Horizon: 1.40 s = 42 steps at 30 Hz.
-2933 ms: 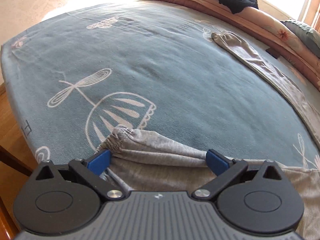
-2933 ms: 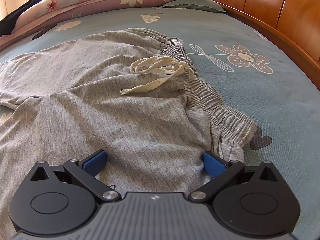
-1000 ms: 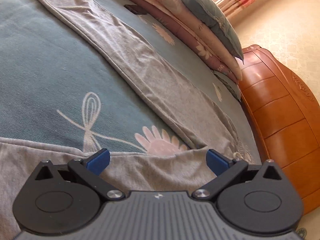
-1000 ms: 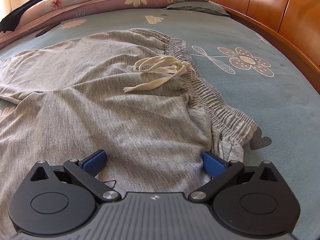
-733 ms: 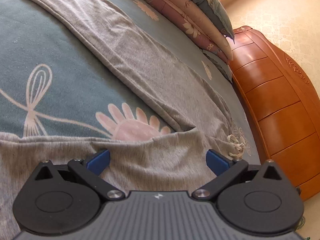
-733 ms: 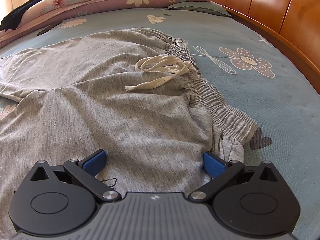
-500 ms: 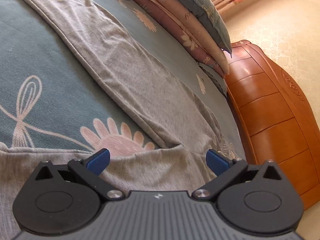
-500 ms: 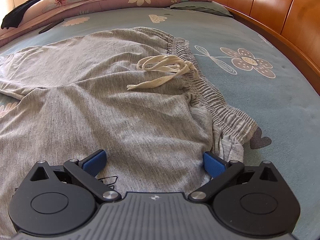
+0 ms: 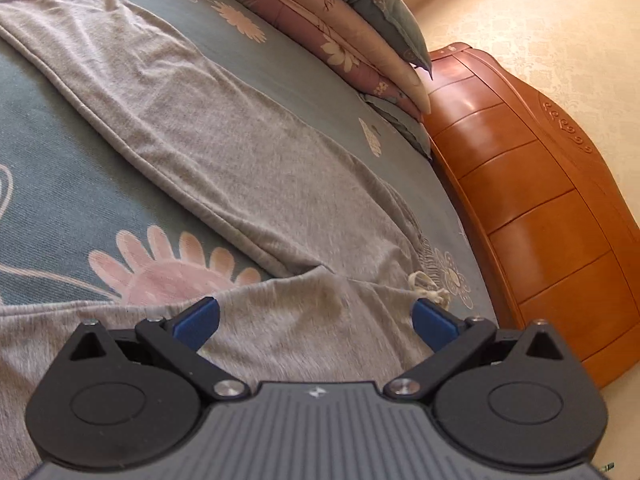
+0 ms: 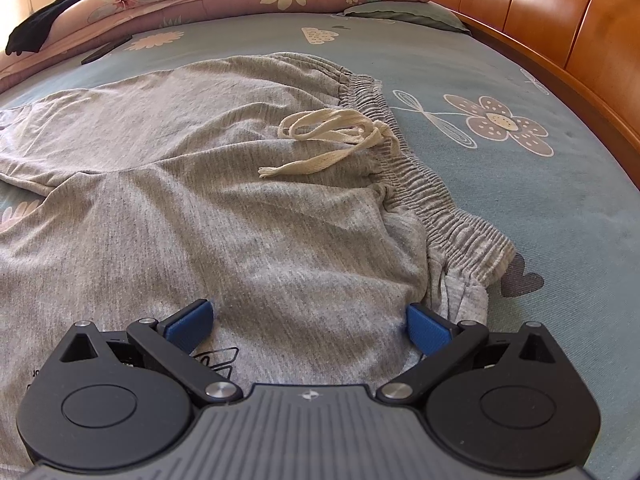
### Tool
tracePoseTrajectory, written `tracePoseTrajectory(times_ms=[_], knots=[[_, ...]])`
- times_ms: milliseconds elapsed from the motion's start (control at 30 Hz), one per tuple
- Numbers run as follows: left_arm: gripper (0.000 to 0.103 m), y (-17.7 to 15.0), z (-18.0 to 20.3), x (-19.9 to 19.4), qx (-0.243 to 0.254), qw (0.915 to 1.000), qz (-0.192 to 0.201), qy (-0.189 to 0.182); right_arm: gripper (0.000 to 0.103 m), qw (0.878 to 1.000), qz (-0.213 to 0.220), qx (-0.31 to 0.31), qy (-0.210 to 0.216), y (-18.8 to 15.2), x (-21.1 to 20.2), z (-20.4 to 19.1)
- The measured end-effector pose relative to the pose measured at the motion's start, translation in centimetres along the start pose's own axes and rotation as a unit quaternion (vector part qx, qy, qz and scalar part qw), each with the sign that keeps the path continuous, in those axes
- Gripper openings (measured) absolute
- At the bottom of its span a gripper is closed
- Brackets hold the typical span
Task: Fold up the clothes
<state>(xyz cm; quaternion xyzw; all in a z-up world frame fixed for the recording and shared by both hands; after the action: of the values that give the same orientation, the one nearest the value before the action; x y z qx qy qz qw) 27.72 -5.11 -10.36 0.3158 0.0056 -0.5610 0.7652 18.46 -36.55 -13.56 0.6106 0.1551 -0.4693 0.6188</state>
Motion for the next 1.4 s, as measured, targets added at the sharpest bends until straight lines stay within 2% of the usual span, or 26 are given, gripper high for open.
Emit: tracePoseTrajectory(times_ms=[100, 133, 200, 267, 367, 467, 600, 767, 867, 1067, 1167, 1200, 1267, 1367, 1400], knots=[[0.102, -0.9, -1.1, 1.3, -0.014, 0.9993, -0.033, 0.008, 0.103, 1.000, 0.000, -0.002, 0.000, -0.1, -0.1, -0.1], [0.102, -0.9, -1.5, 1.8, -0.016, 0.9992, -0.034, 0.012, 0.103, 1.000, 0.001, -0.003, 0.000, -0.1, -0.1, -0.1], [0.102, 0.0, -2.3, 2.4, -0.010, 0.9997, -0.012, 0.019, 0.103, 1.000, 0.002, -0.003, 0.000, -0.2, -0.1, -0.1], [0.102, 1.4, -2.8, 3.0, -0.001, 0.9986, 0.010, 0.051, 0.103, 1.000, 0.001, -0.002, 0.002, -0.2, 0.0, -0.1], [0.102, 2.2, -2.0, 2.5, -0.013, 0.9970, 0.016, 0.074, 0.103, 1.000, 0.000, -0.001, 0.003, -0.2, 0.1, -0.2], [0.102, 0.8, 0.7, 0.2, 0.017, 0.9980, 0.016, 0.058, 0.103, 1.000, -0.001, -0.001, 0.003, -0.1, 0.0, -0.2], [0.102, -3.3, 2.9, -3.5, 0.037, 0.9977, 0.015, 0.054, 0.103, 1.000, -0.004, 0.000, 0.003, -0.1, 0.0, -0.2], [0.102, -7.9, 1.9, -5.8, 0.020, 0.9972, 0.019, 0.069, 0.103, 1.000, -0.003, 0.001, 0.004, -0.2, -0.1, -0.2], [0.102, -9.1, 0.8, -6.5, 0.001, 0.9964, 0.028, 0.080, 0.103, 1.000, -0.002, 0.001, 0.005, -0.2, -0.1, -0.1], [0.102, -6.8, 0.8, -5.7, -0.022, 0.9970, 0.061, 0.041, 0.103, 1.000, -0.002, 0.000, 0.005, -0.2, -0.1, -0.2], [0.102, -5.7, 0.7, -3.8, -0.038, 0.9972, 0.060, 0.024, 0.103, 1.000, -0.002, 0.000, 0.006, -0.2, -0.1, -0.2], [0.102, -5.5, 0.5, -3.2, -0.039, 0.9975, 0.053, 0.026, 0.103, 1.000, -0.003, 0.000, 0.007, -0.2, -0.1, -0.1], [0.102, -5.3, -0.3, -2.3, -0.032, 0.9966, 0.045, 0.061, 0.103, 1.000, -0.003, -0.002, 0.008, -0.2, -0.1, -0.1], [0.102, -4.0, -1.5, -2.7, -0.008, 0.9918, 0.062, 0.111, 0.103, 1.000, -0.004, -0.004, 0.010, -0.2, -0.1, -0.1], [0.102, -3.5, -1.6, -3.2, -0.013, 0.9911, 0.070, 0.113, 0.103, 1.000, -0.005, -0.005, 0.011, -0.2, -0.2, -0.1]])
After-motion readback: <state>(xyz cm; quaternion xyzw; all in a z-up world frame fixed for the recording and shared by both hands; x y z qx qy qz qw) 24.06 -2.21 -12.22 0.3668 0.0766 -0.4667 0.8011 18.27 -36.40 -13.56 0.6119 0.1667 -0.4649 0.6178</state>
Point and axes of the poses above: each gripper's, at about its wrist camera, not at the fingertips, and x roughly the way its jaws point, z to its right, y to its top, the point moved 4 cm from there along x, roughly the way its jaws point, and after that the axes turned 14 degrees about -y, right-handed, at the moved point
